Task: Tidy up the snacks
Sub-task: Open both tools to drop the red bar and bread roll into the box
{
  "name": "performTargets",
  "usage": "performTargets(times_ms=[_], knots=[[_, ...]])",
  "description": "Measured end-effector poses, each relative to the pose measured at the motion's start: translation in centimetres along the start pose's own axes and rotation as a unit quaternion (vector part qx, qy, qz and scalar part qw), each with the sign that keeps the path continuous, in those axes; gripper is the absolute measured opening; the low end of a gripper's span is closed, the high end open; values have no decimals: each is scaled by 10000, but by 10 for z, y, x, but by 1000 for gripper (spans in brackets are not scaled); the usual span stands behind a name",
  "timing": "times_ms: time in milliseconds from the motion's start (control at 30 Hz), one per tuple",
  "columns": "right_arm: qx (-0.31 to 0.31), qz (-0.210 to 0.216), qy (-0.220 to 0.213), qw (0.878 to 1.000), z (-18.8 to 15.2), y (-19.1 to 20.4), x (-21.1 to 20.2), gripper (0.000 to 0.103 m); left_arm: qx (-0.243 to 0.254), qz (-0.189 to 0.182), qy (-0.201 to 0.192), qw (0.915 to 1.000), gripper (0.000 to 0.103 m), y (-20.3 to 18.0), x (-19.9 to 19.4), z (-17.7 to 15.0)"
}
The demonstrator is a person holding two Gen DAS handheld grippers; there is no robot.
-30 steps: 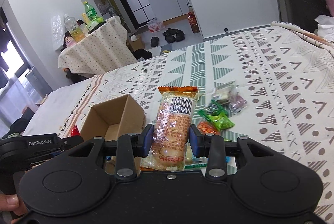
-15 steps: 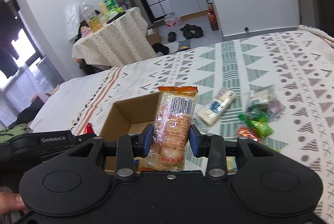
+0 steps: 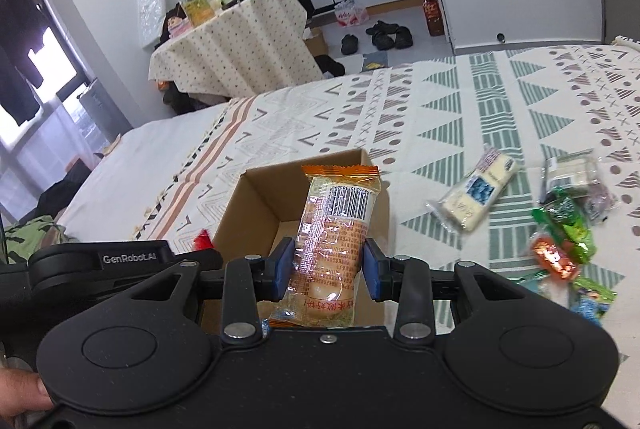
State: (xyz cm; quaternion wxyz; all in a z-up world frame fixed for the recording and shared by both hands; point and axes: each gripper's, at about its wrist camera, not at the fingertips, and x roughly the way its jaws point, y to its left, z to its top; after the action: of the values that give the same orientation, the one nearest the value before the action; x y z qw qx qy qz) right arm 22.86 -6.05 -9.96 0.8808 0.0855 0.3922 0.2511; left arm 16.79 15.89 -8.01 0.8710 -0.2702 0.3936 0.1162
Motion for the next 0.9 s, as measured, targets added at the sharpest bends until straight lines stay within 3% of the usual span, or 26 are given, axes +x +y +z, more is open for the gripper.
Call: performTargets(times_ms=[200, 300, 433, 567, 667, 733, 900], knots=[[-49, -28, 135, 9999, -3, 6, 13, 36, 37, 39, 98, 9999, 30, 3, 2, 2], [-106, -27, 173, 9998, -2, 10, 16, 38, 6, 158, 93, 9998, 46, 6, -1, 2], [-122, -69, 97, 9999, 1, 13, 13, 60, 79, 317, -1, 9995, 67, 6, -8, 1], [128, -48, -44, 9999, -3, 6, 3, 69, 173, 426, -50, 9989, 83, 3, -15, -3], [305, -83, -112, 9994, -10, -2, -8, 71, 164, 524, 30, 9985, 88, 0, -19, -8], [362, -111, -157, 9992, -14, -8, -16, 78, 244, 563, 101, 9981, 88, -4, -20, -13], [376, -248, -170, 9988, -21, -28, -39, 79, 345, 667, 273, 9968, 88, -17, -24, -28]])
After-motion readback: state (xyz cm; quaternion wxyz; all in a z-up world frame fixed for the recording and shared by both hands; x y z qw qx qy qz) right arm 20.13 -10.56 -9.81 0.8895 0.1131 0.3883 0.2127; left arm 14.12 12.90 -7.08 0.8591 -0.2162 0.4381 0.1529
